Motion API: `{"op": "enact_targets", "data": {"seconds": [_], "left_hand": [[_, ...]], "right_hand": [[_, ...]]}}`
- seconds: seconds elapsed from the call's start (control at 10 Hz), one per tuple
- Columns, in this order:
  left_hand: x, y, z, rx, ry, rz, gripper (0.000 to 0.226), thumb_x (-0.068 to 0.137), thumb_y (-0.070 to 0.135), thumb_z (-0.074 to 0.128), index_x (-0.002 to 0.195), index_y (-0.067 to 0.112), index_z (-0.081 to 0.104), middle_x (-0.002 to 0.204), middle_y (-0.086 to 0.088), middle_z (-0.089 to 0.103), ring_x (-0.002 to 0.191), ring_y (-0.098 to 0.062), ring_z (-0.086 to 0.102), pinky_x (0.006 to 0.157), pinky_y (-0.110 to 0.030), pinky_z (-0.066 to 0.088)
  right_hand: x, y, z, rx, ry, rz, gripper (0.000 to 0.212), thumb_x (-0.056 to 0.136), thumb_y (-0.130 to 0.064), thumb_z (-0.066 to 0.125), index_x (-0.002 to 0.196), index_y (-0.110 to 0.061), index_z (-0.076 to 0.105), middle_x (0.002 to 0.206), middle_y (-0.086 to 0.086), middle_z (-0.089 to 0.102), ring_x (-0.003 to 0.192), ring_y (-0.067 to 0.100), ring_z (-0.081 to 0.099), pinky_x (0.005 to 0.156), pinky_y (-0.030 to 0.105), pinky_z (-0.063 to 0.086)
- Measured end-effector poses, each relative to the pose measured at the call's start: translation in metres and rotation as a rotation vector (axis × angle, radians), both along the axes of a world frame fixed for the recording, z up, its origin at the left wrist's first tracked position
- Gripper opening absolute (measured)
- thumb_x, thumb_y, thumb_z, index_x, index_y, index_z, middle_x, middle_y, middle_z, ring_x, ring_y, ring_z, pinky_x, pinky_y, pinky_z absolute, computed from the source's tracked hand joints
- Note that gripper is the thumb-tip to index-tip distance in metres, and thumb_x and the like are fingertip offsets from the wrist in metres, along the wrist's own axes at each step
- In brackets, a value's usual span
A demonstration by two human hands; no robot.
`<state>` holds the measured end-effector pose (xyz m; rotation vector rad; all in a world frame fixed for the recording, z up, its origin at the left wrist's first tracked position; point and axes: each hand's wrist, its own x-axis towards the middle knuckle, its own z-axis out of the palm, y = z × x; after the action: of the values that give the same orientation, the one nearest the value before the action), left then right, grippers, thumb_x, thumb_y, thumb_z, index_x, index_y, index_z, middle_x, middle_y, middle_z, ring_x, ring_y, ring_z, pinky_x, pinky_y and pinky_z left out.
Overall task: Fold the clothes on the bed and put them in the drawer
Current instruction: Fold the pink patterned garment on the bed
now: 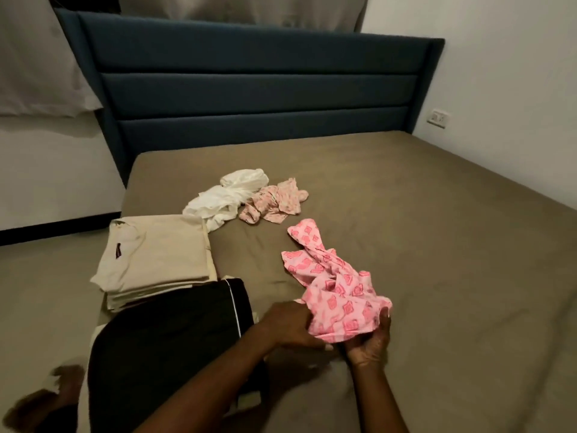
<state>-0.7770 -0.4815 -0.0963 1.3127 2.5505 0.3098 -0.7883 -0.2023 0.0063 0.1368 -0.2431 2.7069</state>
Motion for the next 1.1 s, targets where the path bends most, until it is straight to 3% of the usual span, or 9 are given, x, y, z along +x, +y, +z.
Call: {"op": "enact_targets", "data": {"seconds": [0.1,0.2,0.3,0.4,0.5,0.6,0.7,0.9,1.1], "left_hand": [[0.010,-0.005,0.002,-0.094,0.099,0.026,0.080,0.080,0.086,0.052,0.113,0.015,0.066,0.118,-0.010,0.068,0.107,-0.031,0.063,0.082,-0.035,0.045],[0.032,-0.007,-0.002,0.160,-0.074,0.186,0.066,0.077,0.084,0.059,0.091,0.020,0.061,0.097,-0.006,0.069,0.088,-0.024,0.064,0.074,-0.035,0.046],[0.055,-0.003,-0.009,0.527,-0.457,0.439,0.070,0.062,0.076,0.081,0.104,0.027,0.053,0.090,0.009,0.064,0.084,-0.009,0.062,0.073,-0.034,0.051],[0.076,0.000,-0.017,0.570,-0.517,0.436,0.081,0.072,0.037,0.091,0.139,0.025,0.046,0.119,0.003,0.064,0.110,-0.015,0.062,0.090,-0.033,0.052],[0.102,-0.009,-0.023,0.575,-0.487,0.316,0.056,0.076,0.025,0.080,0.131,0.025,0.067,0.127,0.005,0.069,0.114,-0.012,0.064,0.093,-0.029,0.052],[0.137,-0.036,-0.028,0.420,-0.328,0.216,0.036,0.073,0.047,0.065,0.105,0.043,0.078,0.103,0.017,0.076,0.093,-0.001,0.066,0.079,-0.024,0.052],[0.159,-0.063,-0.047,0.256,-0.142,0.182,0.028,0.080,0.044,0.063,0.104,0.051,0.076,0.108,0.016,0.072,0.102,-0.009,0.060,0.087,-0.030,0.048],[0.189,-0.097,-0.081,0.356,-0.203,0.245,0.064,0.074,0.082,0.046,0.118,0.044,0.072,0.102,0.026,0.055,0.100,0.001,0.044,0.074,-0.006,0.028],[0.196,-0.100,-0.075,0.235,-0.122,0.168,0.066,0.079,0.084,0.047,0.128,0.041,0.064,0.119,0.023,0.059,0.110,-0.003,0.047,0.077,-0.017,0.035]], "right_hand": [[0.121,-0.070,-0.159,-0.108,-0.274,0.250,0.062,0.090,-0.023,0.069,0.147,-0.006,0.054,0.157,0.022,0.040,0.141,0.045,0.046,0.112,0.065,0.039],[0.187,-0.103,-0.168,0.096,-0.567,0.068,0.055,0.093,-0.002,0.053,0.147,-0.002,0.051,0.142,0.022,0.060,0.133,0.039,0.053,0.109,0.055,0.043],[0.212,-0.123,-0.174,0.506,-0.746,-0.061,0.038,0.092,0.004,0.052,0.120,-0.013,0.073,0.147,0.019,0.057,0.122,0.030,0.061,0.115,0.047,0.042],[0.228,-0.131,-0.179,0.544,-0.770,-0.104,0.063,0.075,0.014,0.052,0.118,-0.024,0.077,0.144,0.011,0.061,0.123,0.030,0.061,0.112,0.042,0.044],[0.244,-0.134,-0.168,0.372,-0.678,-0.078,0.053,0.086,0.018,0.046,0.132,-0.003,0.064,0.142,0.021,0.059,0.121,0.026,0.064,0.108,0.037,0.051],[0.258,-0.129,-0.169,0.080,-0.545,-0.146,0.054,0.085,0.003,0.060,0.138,-0.010,0.061,0.143,0.015,0.060,0.122,0.026,0.065,0.107,0.039,0.051],[0.245,-0.121,-0.170,0.078,-0.657,-0.267,0.060,0.066,0.003,0.080,0.124,-0.010,0.067,0.117,0.016,0.072,0.106,0.031,0.070,0.084,0.034,0.060],[0.263,-0.105,-0.170,0.604,-0.981,-0.509,0.068,0.074,0.023,0.051,0.129,-0.013,0.065,0.109,0.015,0.074,0.081,0.027,0.064,0.062,0.028,0.053],[0.310,-0.110,-0.173,0.712,-1.080,-0.420,0.038,0.083,0.015,0.053,0.111,-0.005,0.069,0.098,0.017,0.074,0.077,0.032,0.068,0.055,0.033,0.059]]}}
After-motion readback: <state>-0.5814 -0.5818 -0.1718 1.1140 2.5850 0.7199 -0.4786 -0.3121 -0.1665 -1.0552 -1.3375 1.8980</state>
